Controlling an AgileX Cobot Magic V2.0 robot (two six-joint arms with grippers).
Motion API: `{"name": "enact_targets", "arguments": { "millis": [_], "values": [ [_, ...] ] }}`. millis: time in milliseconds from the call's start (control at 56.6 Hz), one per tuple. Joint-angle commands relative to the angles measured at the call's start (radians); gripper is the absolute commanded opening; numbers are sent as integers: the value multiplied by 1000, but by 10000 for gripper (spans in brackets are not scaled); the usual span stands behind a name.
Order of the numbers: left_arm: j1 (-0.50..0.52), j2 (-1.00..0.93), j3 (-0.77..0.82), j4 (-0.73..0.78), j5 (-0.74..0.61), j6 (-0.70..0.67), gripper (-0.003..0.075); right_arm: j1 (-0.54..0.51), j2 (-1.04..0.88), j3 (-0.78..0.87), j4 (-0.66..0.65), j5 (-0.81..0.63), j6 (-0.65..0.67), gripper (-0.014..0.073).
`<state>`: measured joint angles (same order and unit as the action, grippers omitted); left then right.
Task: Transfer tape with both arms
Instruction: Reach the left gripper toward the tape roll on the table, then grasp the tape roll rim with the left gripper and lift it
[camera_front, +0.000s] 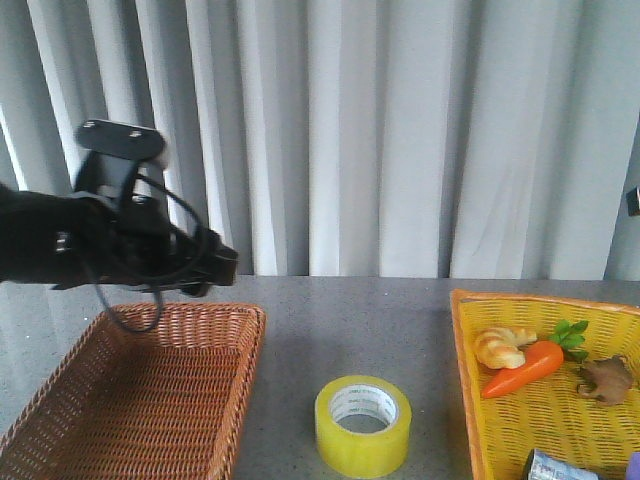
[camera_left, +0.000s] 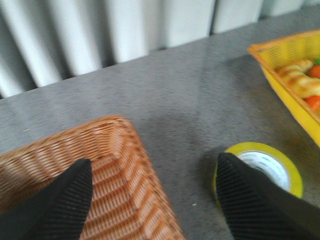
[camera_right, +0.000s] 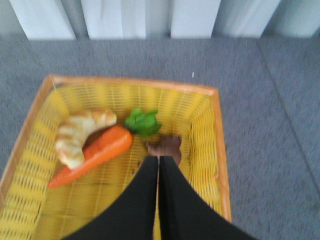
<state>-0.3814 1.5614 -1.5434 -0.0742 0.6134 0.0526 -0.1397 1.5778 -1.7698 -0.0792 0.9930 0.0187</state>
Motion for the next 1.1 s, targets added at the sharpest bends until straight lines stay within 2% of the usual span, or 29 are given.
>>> {"name": "enact_targets", "arguments": {
  "millis": [0,159,300,530,813,972,1078],
  "values": [
    [-61,107,-163,-11,39,13,496,-7,-36,13,4,-25,9,-8],
    [-124,317,-406,-11,197,13,496,-7,-36,34,5,4,9,-8],
    [-148,460,-557,1,295,18,496,-7,-36,34,4,5,9,-8],
    [-150,558,-582,1,253,18,496,-7,-36,34,4,5,8,-8],
    [-150,636,-582,-3,293,7,490,-7,-36,34,4,5,8,-8],
    [-150,660,-582,-2,323,-22,412,-7,-36,34,4,5,8,-8],
    [-150,667,-582,-2,324,-43,295,-7,-36,34,4,8,8,-8]
  ]
}}
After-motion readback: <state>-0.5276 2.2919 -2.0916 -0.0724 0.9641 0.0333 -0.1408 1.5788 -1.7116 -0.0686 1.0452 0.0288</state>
